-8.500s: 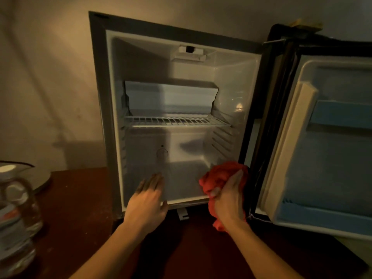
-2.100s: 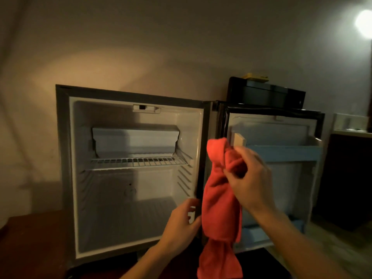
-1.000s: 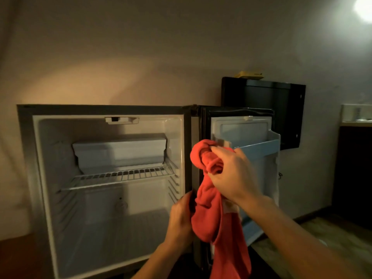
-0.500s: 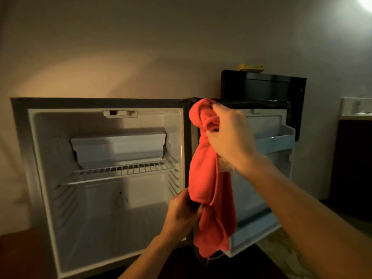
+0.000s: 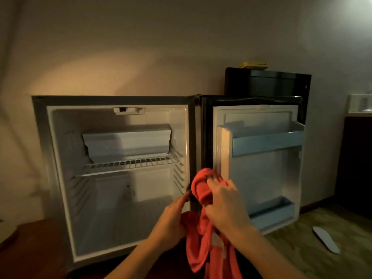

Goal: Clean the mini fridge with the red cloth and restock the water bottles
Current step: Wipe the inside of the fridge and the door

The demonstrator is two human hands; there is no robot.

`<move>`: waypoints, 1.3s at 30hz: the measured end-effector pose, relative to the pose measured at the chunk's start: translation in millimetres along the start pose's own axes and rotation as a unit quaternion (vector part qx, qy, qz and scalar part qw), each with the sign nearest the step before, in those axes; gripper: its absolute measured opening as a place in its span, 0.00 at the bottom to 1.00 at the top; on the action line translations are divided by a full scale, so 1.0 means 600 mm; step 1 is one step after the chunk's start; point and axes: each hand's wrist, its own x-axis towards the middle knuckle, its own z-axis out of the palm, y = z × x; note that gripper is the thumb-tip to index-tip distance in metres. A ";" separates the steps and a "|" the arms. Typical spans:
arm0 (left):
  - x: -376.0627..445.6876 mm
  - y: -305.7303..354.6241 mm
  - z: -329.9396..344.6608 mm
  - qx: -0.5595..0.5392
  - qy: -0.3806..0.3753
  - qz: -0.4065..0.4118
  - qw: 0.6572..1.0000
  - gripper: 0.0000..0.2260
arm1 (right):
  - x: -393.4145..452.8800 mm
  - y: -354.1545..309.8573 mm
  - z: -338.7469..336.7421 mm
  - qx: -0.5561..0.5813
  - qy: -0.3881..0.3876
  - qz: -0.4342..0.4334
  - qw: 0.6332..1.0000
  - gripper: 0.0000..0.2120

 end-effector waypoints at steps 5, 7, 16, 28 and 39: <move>-0.011 0.015 -0.038 0.058 -0.045 -0.025 0.997 0.37 | -0.059 0.019 0.055 -0.008 -0.078 0.018 0.997 0.30; -0.001 0.046 -0.056 0.067 -0.073 -0.026 0.995 0.37 | -0.070 0.028 0.065 0.006 -0.072 0.014 0.997 0.30; 0.124 0.216 -0.090 0.140 -0.067 0.135 0.979 0.37 | -0.030 0.048 0.012 0.066 0.053 -0.051 0.995 0.25; 0.234 0.266 -0.067 0.374 -0.042 0.181 0.909 0.29 | -0.097 0.068 0.073 -0.004 -0.137 -0.040 0.990 0.37; 0.223 0.257 -0.068 0.344 -0.013 0.203 0.916 0.23 | -0.096 0.068 0.127 -0.046 -0.077 -0.040 0.995 0.49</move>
